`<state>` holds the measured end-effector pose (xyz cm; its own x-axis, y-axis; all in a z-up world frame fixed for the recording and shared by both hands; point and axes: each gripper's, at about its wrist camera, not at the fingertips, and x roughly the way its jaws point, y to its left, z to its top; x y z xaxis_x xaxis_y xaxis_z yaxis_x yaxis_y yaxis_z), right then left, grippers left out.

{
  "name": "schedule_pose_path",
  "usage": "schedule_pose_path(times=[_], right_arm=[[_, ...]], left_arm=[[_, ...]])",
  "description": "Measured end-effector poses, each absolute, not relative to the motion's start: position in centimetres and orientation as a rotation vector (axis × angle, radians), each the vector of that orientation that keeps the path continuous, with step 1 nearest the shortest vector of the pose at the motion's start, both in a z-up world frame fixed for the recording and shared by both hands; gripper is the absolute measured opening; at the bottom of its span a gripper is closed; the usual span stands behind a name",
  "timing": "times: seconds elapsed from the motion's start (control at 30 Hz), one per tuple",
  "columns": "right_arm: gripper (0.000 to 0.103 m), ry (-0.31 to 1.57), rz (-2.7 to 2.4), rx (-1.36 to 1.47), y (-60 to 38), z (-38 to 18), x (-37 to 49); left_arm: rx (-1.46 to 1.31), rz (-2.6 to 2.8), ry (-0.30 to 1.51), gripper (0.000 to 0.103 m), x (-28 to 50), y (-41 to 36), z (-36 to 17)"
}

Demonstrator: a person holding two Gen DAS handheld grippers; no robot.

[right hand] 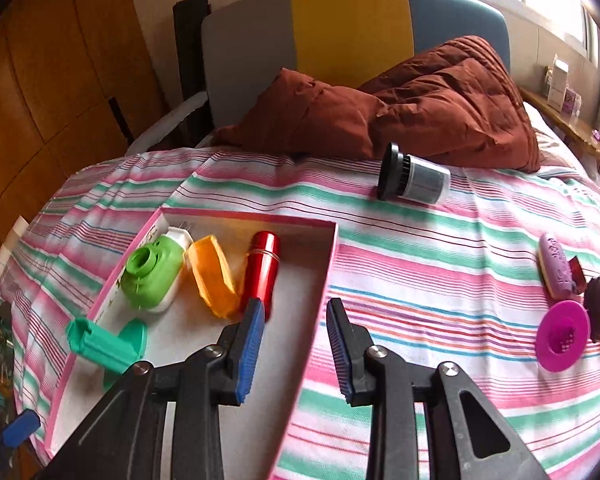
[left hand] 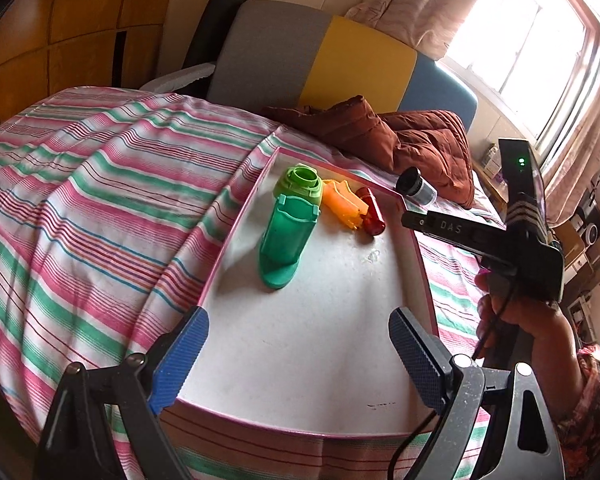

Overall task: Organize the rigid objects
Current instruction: 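Lower the red cylinder into the tray and open the right gripper, then move both tools from the tray toward the remaining toys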

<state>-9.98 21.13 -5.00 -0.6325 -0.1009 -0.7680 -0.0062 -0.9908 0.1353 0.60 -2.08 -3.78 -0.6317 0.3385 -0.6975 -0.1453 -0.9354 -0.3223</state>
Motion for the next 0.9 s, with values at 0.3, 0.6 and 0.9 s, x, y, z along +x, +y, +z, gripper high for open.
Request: schedule_pose_path(times=[0.3,0.6,0.9], right_arm=[[0.032,-0.112,-2.826,1.307,21.3,-4.2,-7.4],[0.032,-0.151,-2.862,1.328,23.3,-4.5,-4.9],[0.032,-0.225,-2.881,1.392,26.7,-6.3,-0.9]], left_arm=[[-1.160,2.584,-0.338,0.092,1.3,-1.3,-3.6],[-1.146,2.564,-0.321,0.092,2.1,-0.1,-3.1],[-1.130,2.521,-0.260,0.092,3.2,2.1,-2.7]])
